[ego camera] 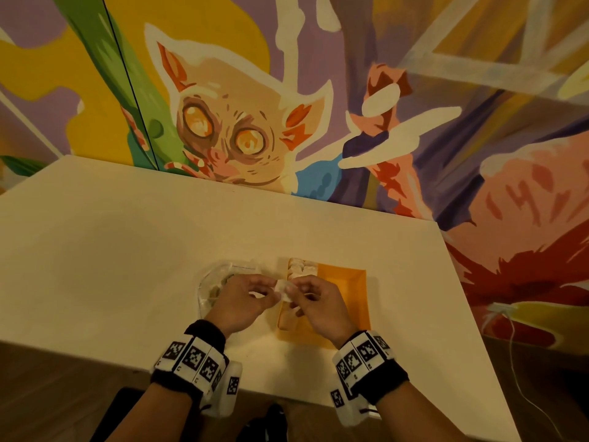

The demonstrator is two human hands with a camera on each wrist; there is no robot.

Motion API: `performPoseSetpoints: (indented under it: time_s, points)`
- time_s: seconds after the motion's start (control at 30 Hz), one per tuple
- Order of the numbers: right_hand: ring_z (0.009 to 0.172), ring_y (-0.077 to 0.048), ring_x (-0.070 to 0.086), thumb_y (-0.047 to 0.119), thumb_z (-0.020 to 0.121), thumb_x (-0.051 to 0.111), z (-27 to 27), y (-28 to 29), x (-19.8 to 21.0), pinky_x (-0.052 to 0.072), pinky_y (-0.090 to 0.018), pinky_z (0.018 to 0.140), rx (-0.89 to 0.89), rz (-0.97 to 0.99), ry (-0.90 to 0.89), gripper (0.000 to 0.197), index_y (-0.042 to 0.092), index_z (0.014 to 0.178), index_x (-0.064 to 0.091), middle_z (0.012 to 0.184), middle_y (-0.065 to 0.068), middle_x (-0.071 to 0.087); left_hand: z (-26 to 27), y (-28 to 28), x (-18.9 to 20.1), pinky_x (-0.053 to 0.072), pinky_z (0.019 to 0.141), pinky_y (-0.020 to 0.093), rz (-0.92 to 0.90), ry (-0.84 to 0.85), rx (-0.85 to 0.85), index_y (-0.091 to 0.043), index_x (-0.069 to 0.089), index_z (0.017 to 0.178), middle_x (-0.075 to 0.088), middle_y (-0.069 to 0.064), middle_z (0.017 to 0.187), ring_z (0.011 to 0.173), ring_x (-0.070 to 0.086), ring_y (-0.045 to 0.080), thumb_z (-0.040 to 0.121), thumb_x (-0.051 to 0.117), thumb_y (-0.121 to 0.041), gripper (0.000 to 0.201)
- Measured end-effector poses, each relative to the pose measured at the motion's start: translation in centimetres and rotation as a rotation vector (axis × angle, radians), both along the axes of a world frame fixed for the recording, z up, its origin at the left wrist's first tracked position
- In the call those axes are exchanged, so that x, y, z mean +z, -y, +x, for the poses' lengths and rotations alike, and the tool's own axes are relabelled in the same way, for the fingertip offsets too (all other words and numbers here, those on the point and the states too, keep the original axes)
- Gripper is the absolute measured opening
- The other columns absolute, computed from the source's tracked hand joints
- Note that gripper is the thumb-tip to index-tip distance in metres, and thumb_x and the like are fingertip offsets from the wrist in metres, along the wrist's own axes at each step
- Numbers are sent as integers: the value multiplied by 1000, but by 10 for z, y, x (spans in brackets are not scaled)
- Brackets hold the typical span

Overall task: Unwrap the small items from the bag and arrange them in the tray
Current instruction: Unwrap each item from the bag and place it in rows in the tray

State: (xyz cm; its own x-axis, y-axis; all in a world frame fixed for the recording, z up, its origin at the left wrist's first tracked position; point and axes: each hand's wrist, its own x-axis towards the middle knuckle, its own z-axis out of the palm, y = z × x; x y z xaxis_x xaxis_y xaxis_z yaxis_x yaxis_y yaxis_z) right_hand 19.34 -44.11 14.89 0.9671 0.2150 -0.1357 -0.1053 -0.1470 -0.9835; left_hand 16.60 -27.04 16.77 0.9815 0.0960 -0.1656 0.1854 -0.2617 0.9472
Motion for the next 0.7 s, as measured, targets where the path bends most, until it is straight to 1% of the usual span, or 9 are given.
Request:
performPoseSetpoints:
  time_s: [0.1,0.2,0.27,0.37,0.43,0.47,0.53,0.6,0.7]
  points:
    - [69,-21,69,22,89,68,0,-2,1,56,-30,60,-14,61,-69,16,9,99,66,84,-10,71,-1,2,4,41,55,12,-29,12,10,-17,72,98,74,-1,84,56,58,-8,81,77,-17,18]
    - [67,-19,68,19,91,65,-2,-3,4,55,-28,59,-15,120,-129,16,6,101,65,86,-12,70,-2,6,8,36,43,9,-147,-5,51,-14,72,100,71,4,82,44,51,-5,85,73,-12,15]
    - [68,-20,68,21,91,66,-4,-1,6,56,-30,61,1,123,-119,16,11,103,64,90,-15,71,-1,5,7,33,39,14,-204,-47,93,-14,73,100,68,1,74,42,46,0,84,73,-12,16]
    - [76,-20,69,20,82,76,-9,2,8,58,-37,69,82,92,-49,38,25,116,60,101,-12,69,1,2,4,28,40,20,-305,-132,161,-16,71,103,64,-3,64,48,39,10,82,76,-13,22]
    - [80,-19,68,12,76,81,-10,3,7,59,-39,70,132,82,-19,51,31,118,60,114,-8,61,3,0,6,26,41,19,-333,-165,178,-16,69,105,70,1,71,48,39,10,81,76,-14,25]
    - [80,-18,67,9,76,81,-9,2,6,60,-38,71,151,62,13,51,32,116,61,117,-4,58,4,0,7,26,40,19,-336,-173,177,-16,68,105,72,4,76,47,38,10,80,77,-14,26]
    - [80,-13,67,11,80,78,-6,1,2,58,-31,70,151,-16,117,38,32,109,66,117,3,60,6,0,9,24,39,18,-337,-189,165,-15,67,105,68,7,76,44,37,9,79,78,-13,28]
    - [85,-12,67,17,85,73,-3,0,0,54,-23,70,107,-80,189,22,33,100,70,112,8,63,8,-1,11,23,38,18,-331,-208,162,-14,67,104,59,4,67,41,35,8,79,78,-12,28]
    - [89,-11,67,21,89,69,1,-2,-4,54,-23,70,61,-122,215,14,34,93,70,103,8,67,10,-1,13,21,38,17,-333,-214,170,-13,68,102,58,0,62,39,34,8,80,76,-11,23]
